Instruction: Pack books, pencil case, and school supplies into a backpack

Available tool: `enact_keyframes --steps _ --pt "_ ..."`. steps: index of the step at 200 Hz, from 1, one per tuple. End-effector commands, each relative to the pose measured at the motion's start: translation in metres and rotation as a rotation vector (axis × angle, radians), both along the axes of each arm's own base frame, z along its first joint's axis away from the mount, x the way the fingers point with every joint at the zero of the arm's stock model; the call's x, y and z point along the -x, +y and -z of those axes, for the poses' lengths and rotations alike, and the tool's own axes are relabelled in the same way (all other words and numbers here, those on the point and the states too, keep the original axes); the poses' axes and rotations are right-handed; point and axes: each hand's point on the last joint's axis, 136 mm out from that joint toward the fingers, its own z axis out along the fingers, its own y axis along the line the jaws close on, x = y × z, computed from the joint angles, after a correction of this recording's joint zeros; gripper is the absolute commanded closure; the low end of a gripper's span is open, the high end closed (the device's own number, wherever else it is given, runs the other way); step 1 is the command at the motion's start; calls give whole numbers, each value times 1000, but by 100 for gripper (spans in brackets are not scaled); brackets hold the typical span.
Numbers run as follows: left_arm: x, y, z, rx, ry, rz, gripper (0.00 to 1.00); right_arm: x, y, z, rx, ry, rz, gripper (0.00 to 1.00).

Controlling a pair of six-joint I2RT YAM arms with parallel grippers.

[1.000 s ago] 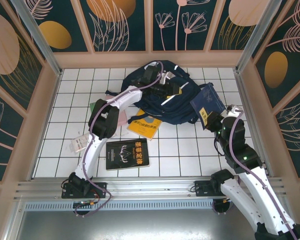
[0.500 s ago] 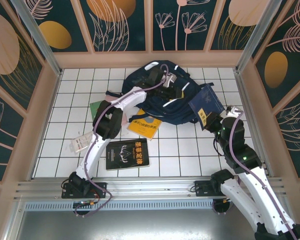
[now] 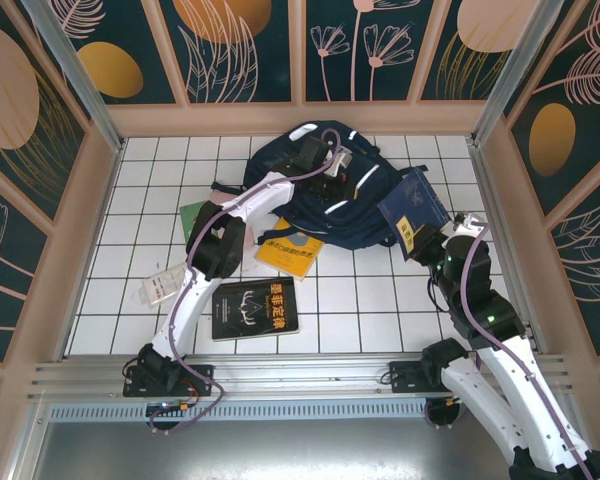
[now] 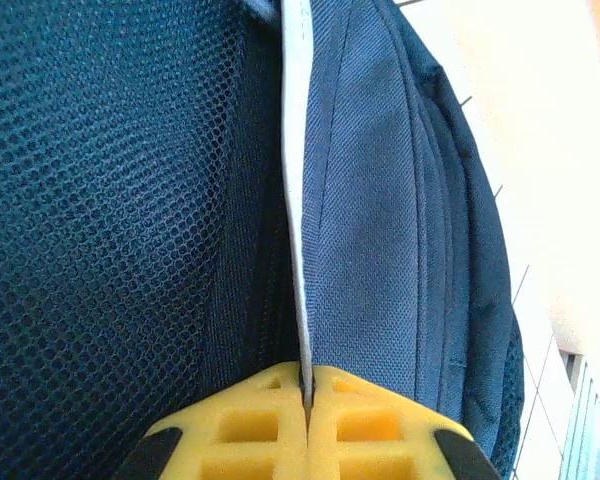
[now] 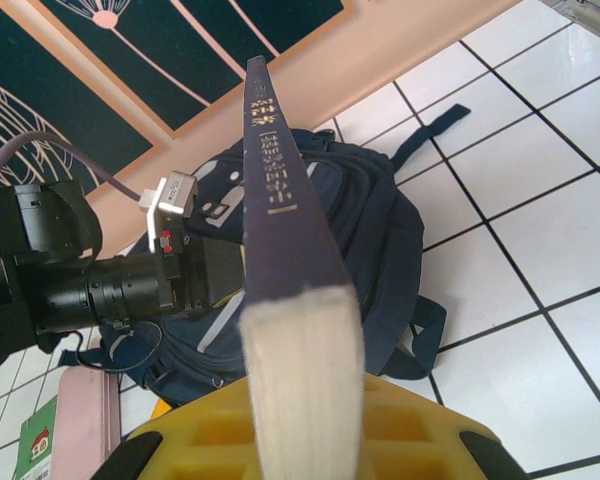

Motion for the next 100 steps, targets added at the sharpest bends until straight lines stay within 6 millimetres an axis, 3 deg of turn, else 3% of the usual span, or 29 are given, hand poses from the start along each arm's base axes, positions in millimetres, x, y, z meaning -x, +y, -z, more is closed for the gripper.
enact_keyframes --steps 1,33,51,74,100 --pt "-20 16 -86 91 -126 -65 100 2 -6 -31 -49 -78 34 100" --pt "-30 44 -173 256 -194 -127 100 5 -17 -32 -75 -68 104 100" --pt "-29 56 -213 310 -230 -136 100 5 -20 -32 -90 -69 123 100" --pt "-28 73 -252 361 -266 -146 100 2 -14 -31 -117 -79 104 100" --pt "-31 96 -283 398 -297 -159 100 -8 1 -31 -182 -96 51 100"
